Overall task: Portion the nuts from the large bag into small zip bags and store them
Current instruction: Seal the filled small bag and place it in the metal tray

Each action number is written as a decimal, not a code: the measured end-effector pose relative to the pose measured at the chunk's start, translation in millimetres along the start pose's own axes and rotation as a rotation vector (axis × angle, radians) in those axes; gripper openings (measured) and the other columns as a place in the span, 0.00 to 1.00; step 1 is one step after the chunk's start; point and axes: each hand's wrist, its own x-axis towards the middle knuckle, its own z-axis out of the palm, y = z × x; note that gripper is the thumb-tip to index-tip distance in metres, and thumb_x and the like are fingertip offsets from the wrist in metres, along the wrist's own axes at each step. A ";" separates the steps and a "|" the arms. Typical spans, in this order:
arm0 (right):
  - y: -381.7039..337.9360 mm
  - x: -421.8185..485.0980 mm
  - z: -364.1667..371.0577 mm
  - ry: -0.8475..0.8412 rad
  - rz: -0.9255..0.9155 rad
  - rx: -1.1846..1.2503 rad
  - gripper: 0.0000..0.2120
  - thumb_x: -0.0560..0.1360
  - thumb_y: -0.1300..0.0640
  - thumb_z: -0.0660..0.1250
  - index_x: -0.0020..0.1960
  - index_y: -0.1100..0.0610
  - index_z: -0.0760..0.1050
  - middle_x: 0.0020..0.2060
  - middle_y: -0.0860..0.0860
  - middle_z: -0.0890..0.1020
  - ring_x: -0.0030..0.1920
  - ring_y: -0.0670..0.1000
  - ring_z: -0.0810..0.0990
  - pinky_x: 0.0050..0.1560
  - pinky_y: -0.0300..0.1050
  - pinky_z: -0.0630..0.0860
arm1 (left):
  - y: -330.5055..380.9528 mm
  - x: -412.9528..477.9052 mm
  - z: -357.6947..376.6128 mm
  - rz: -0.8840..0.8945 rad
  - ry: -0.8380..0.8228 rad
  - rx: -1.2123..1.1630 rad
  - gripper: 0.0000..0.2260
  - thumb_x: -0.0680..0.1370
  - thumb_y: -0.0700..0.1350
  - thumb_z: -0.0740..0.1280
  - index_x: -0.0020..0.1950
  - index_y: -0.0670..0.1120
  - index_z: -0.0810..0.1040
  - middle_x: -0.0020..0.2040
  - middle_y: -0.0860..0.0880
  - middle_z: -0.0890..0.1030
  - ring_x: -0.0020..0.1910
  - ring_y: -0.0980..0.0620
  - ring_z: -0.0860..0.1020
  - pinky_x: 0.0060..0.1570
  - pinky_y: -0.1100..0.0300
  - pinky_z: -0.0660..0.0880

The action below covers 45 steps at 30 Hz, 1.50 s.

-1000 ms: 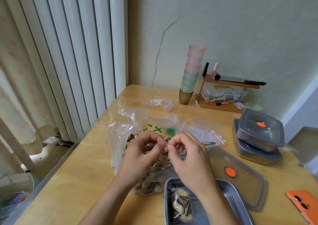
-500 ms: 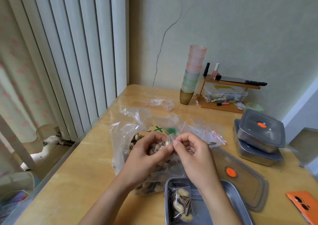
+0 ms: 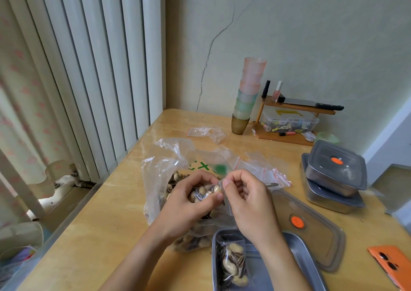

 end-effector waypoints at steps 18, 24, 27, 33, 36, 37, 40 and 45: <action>10.2 0.3 -0.4 -0.041 0.051 -0.005 0.06 0.78 0.61 0.70 0.43 0.54 0.80 0.38 0.51 0.85 0.42 0.56 0.82 0.47 0.56 0.81 | 4.5 -0.6 -0.5 0.016 0.026 -0.055 0.09 0.75 0.43 0.73 0.53 0.42 0.79 0.48 0.46 0.82 0.48 0.55 0.79 0.49 0.66 0.75; 7.7 -1.7 -0.7 -0.052 0.004 -0.053 0.06 0.78 0.59 0.68 0.43 0.53 0.77 0.37 0.51 0.83 0.39 0.55 0.80 0.42 0.53 0.79 | 4.9 -1.3 -1.1 0.016 -0.006 -0.041 0.11 0.76 0.45 0.72 0.55 0.43 0.80 0.51 0.47 0.82 0.53 0.47 0.80 0.54 0.63 0.76; 5.2 -2.7 -1.5 -0.045 -0.039 -0.113 0.06 0.78 0.58 0.70 0.42 0.52 0.77 0.35 0.50 0.80 0.36 0.52 0.78 0.39 0.50 0.78 | 4.5 -1.4 -0.8 0.007 -0.011 -0.089 0.10 0.79 0.47 0.70 0.56 0.42 0.80 0.52 0.45 0.82 0.55 0.42 0.81 0.57 0.50 0.78; 1.3 -4.7 -0.1 -0.048 -0.061 -0.133 0.06 0.80 0.58 0.70 0.45 0.49 0.80 0.38 0.46 0.83 0.39 0.47 0.80 0.40 0.40 0.78 | -0.2 1.4 -0.7 -0.041 0.074 -0.213 0.08 0.79 0.45 0.71 0.46 0.41 0.80 0.43 0.42 0.81 0.43 0.46 0.80 0.47 0.56 0.77; 1.6 -3.6 -2.1 -0.079 -0.014 -0.107 0.06 0.79 0.57 0.71 0.44 0.50 0.82 0.37 0.46 0.84 0.37 0.47 0.79 0.40 0.40 0.77 | -1.9 2.4 -2.6 -0.058 0.068 -0.238 0.08 0.81 0.42 0.70 0.45 0.39 0.79 0.40 0.44 0.79 0.41 0.50 0.77 0.45 0.62 0.75; 1.5 -3.6 -2.7 -0.087 -0.008 -0.104 0.07 0.79 0.57 0.71 0.43 0.50 0.82 0.36 0.46 0.83 0.36 0.47 0.79 0.39 0.40 0.76 | -2.0 2.6 -2.5 -0.061 0.064 -0.238 0.08 0.81 0.43 0.70 0.45 0.39 0.79 0.40 0.44 0.79 0.41 0.50 0.76 0.45 0.62 0.75; 1.4 -3.1 -3.2 -0.089 0.013 -0.056 0.07 0.79 0.58 0.72 0.42 0.51 0.82 0.35 0.47 0.84 0.35 0.45 0.79 0.39 0.39 0.77 | -2.1 3.3 -1.6 -0.063 0.061 -0.232 0.09 0.81 0.44 0.70 0.44 0.40 0.79 0.40 0.44 0.79 0.41 0.50 0.76 0.46 0.62 0.74; 3.8 -2.8 -2.3 -0.087 0.034 -0.012 0.07 0.78 0.59 0.72 0.42 0.52 0.82 0.36 0.49 0.84 0.38 0.50 0.81 0.42 0.45 0.79 | -1.5 3.0 -1.1 -0.078 0.069 -0.222 0.08 0.82 0.40 0.68 0.44 0.37 0.79 0.39 0.45 0.78 0.40 0.52 0.76 0.43 0.64 0.74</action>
